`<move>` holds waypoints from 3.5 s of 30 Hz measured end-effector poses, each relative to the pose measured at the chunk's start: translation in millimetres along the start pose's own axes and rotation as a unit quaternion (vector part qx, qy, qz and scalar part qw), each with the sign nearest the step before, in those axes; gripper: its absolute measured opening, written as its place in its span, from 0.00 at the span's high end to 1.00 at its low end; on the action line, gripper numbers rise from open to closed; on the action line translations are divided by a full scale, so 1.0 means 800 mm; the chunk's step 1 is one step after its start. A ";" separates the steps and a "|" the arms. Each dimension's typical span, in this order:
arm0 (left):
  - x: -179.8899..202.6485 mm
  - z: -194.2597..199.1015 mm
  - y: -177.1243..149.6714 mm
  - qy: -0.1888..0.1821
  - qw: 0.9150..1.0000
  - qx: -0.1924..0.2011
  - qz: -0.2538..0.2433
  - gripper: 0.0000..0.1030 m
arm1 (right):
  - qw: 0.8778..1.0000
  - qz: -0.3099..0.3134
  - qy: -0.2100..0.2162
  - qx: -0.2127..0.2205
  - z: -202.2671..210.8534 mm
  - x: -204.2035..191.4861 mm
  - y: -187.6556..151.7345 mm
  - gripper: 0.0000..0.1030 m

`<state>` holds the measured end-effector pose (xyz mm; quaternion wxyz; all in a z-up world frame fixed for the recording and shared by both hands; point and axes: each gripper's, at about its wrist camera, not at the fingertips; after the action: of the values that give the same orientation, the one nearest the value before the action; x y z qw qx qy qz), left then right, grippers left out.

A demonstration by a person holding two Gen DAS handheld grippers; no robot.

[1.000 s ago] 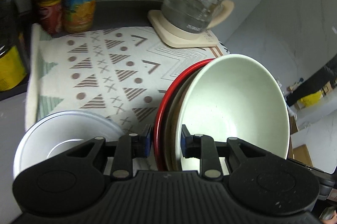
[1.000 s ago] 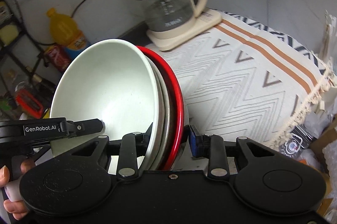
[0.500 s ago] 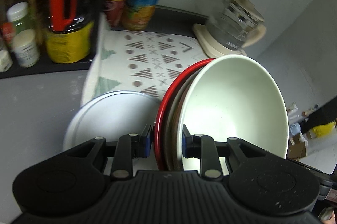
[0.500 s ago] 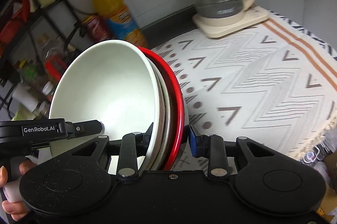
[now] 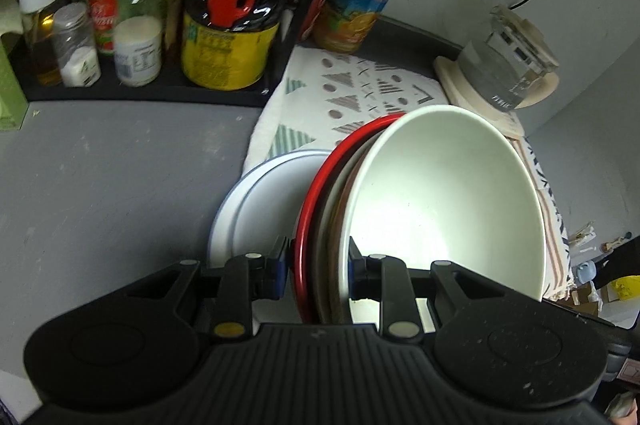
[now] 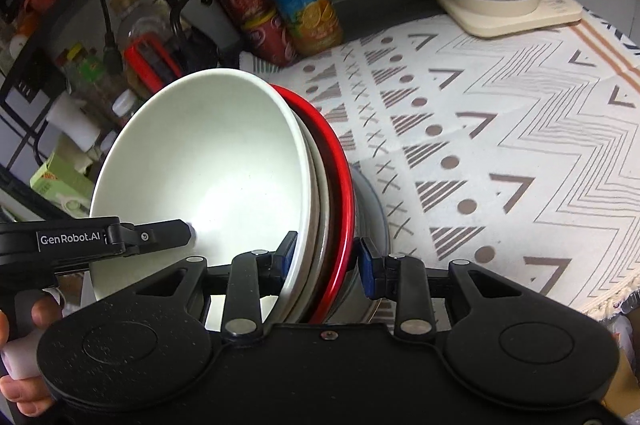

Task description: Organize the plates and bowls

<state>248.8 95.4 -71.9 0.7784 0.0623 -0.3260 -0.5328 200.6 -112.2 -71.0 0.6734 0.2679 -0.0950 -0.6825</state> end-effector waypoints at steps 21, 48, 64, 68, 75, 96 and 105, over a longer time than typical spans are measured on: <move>-0.024 -0.026 0.015 0.016 0.999 -0.011 0.034 0.76 | 0.998 0.007 -0.008 -0.055 -0.045 -0.011 0.008 0.67; 0.026 0.064 -0.026 0.020 0.998 0.054 -0.028 0.27 | 0.994 -0.044 -0.027 0.095 0.116 0.035 -0.054 0.06; 0.077 0.140 -0.128 0.040 0.991 0.094 -0.086 0.09 | 0.984 -0.061 -0.065 0.154 0.216 0.058 -0.162 0.00; 0.085 0.151 -0.153 0.041 0.989 0.097 -0.106 0.01 | 0.981 -0.061 -0.078 0.164 0.233 0.057 -0.187 0.00; 0.095 0.160 -0.171 0.001 0.983 0.098 -0.158 0.01 | 0.970 -0.078 -0.121 0.198 0.265 0.045 -0.226 0.00; 0.033 0.245 -0.202 -0.043 0.961 0.070 -0.265 0.01 | 0.938 -0.175 -0.199 0.225 0.327 -0.083 -0.338 0.00; 0.007 0.269 -0.212 -0.048 0.959 0.074 -0.268 0.01 | 0.936 -0.178 -0.199 0.229 0.334 -0.104 -0.360 0.00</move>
<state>-7.6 72.2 22.9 0.5837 0.1791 -0.3723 -0.6990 -185.5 -71.3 32.0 0.4287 0.2857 -0.3319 -0.7902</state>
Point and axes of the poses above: each gripper's, at about its wrist camera, not at the fingertips, and z roughly against the way its jaws point, x to its right, y to its top, and after that the axes turned 7 degrees about -y, right-handed
